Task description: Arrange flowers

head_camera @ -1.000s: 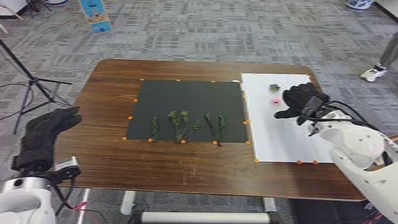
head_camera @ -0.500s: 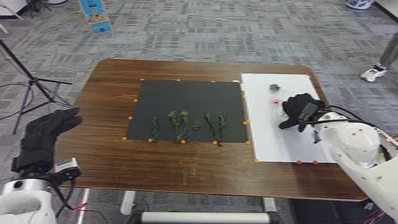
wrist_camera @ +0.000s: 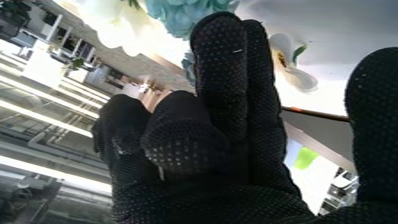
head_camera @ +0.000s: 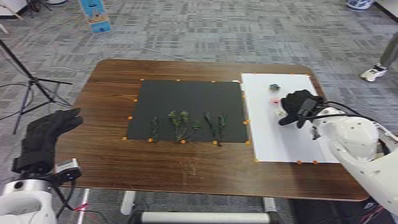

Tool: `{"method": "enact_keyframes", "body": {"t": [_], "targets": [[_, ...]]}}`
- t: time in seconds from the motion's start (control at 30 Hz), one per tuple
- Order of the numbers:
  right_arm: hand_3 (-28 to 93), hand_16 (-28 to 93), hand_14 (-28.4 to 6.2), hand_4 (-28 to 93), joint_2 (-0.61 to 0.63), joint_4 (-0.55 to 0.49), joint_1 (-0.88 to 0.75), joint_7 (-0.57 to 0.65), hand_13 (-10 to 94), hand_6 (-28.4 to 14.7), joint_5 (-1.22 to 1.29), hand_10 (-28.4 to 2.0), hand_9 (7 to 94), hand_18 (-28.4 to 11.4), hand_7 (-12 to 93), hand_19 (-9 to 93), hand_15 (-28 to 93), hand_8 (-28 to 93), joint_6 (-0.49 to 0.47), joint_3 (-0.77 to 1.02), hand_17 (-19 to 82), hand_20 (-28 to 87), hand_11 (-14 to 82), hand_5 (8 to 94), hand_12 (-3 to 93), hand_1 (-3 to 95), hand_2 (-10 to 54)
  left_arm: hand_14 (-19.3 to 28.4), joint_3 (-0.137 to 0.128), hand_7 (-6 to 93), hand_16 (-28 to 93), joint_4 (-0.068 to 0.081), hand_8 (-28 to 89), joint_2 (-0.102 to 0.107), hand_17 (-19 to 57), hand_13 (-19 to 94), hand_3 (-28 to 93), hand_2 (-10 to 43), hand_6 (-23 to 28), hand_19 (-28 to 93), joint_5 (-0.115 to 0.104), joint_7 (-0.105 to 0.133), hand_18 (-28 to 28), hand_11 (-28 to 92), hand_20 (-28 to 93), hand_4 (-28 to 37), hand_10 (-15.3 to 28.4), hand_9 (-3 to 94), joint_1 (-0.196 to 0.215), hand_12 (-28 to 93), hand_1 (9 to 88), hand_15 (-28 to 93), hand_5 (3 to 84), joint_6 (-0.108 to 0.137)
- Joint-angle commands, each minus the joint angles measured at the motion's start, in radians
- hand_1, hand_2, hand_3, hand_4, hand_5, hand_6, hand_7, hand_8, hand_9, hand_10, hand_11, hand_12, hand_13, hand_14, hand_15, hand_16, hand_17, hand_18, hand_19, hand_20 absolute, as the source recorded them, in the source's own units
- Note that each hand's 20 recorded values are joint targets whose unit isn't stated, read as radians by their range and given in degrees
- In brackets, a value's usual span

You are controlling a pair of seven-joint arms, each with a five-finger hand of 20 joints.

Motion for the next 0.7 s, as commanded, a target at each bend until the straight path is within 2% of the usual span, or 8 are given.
{"method": "enact_keyframes", "body": {"t": [0.03,0.27,0.57,0.7], "targets": [[64,39,-6.2,-16,-0.031,0.023,0.054,-0.006,86,-0.1,-0.04,-10.5,85.6,-22.5,26,93,68,-7,-0.014,-0.025,54,68,30.8,72.3,27.9,25.3,-8.4,15.5,0.01,16.9,-1,-0.003,-8,0.004,8.0,43,68,17.6,3.6,10,0.003,-0.002,9.5,24,15,-28.3,13.4,53.9,-0.009,15,22.2,16,52.3,-0.008],[64,39,-6.2,-16,-0.049,0.052,0.087,-0.015,87,-0.2,-0.068,-10.6,85.8,-22.5,26,93,68,-7,-0.033,-0.042,54,69,30.3,72.6,27.8,24.8,-7.7,15.5,0.017,16.9,-1,0.001,-8,0.001,8.0,44,68,17.7,3.6,10,0.002,0.002,9.4,24,15,-28.3,13.4,53.9,-0.018,15,22.3,17,52.3,-0.006],[64,39,-5.7,-17,-0.057,0.038,0.055,-0.014,88,0.9,-0.111,-10.2,88.5,-22.2,27,93,68,-7,-0.136,-0.048,55,69,30.6,74.6,27.9,29.8,-4.6,15.5,0.003,17.0,-1,-0.004,-8,-0.011,8.0,44,68,17.8,3.6,10,-0.003,0.007,9.4,24,15,-28.3,13.4,53.9,-0.005,15,22.3,17,52.3,0.002],[64,39,-5.4,-17,-0.064,0.041,0.057,-0.006,89,1.2,-0.128,-10.4,89.4,-22.3,27,93,68,-8,-0.132,-0.067,56,69,30.8,75.8,28.2,32.9,-3.5,15.5,0.0,16.9,-1,-0.006,-8,-0.015,8.0,43,68,18.0,3.6,10,-0.004,0.012,9.4,24,15,-28.3,13.4,53.9,0.003,15,22.4,17,52.3,0.002]]}}
